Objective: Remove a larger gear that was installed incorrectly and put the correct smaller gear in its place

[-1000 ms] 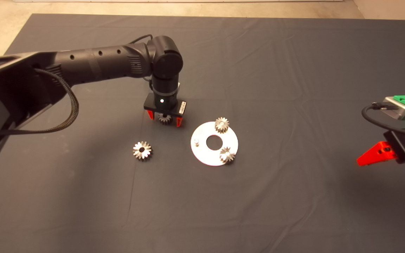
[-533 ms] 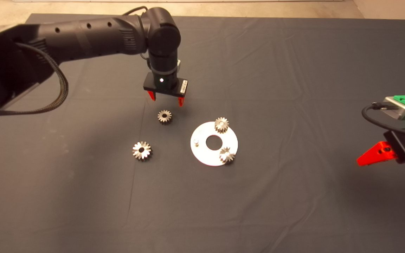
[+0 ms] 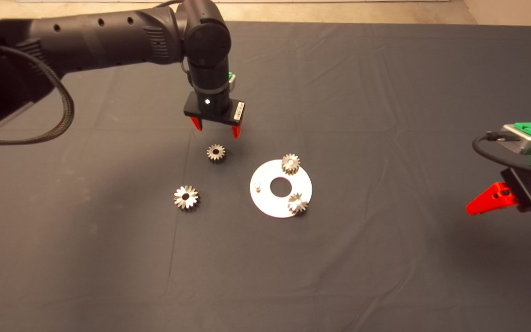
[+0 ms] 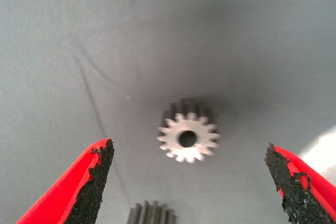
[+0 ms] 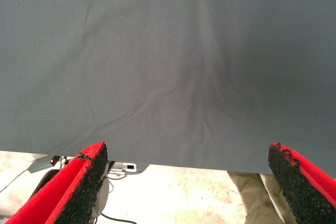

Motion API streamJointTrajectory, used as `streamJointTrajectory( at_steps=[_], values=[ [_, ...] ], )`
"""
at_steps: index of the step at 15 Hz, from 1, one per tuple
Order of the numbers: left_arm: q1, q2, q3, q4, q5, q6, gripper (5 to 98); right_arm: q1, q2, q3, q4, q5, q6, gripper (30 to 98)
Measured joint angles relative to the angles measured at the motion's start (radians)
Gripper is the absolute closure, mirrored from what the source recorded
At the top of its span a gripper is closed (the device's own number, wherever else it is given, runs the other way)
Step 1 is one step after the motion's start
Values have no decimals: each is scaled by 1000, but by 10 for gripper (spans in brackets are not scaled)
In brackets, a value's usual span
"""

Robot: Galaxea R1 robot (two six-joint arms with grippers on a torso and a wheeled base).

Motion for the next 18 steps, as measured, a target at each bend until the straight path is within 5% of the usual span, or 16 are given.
streamJointTrajectory(
  at_steps=[4, 8, 12, 18],
  values=[
    [77, -2, -4, -1, -6, 0, 296, 0, 1, 0, 0, 2, 0, 472],
    [59, 4, -33, 0, -40, 14, 296, 0, 1, 0, 0, 1, 0, 472],
    [55, 20, -117, 0, -43, 65, 296, 0, 14, -1, 0, 3, 0, 472],
    [52, 23, -114, 0, -44, 66, 296, 0, 14, -8, 0, 2, 0, 472]
  ],
)
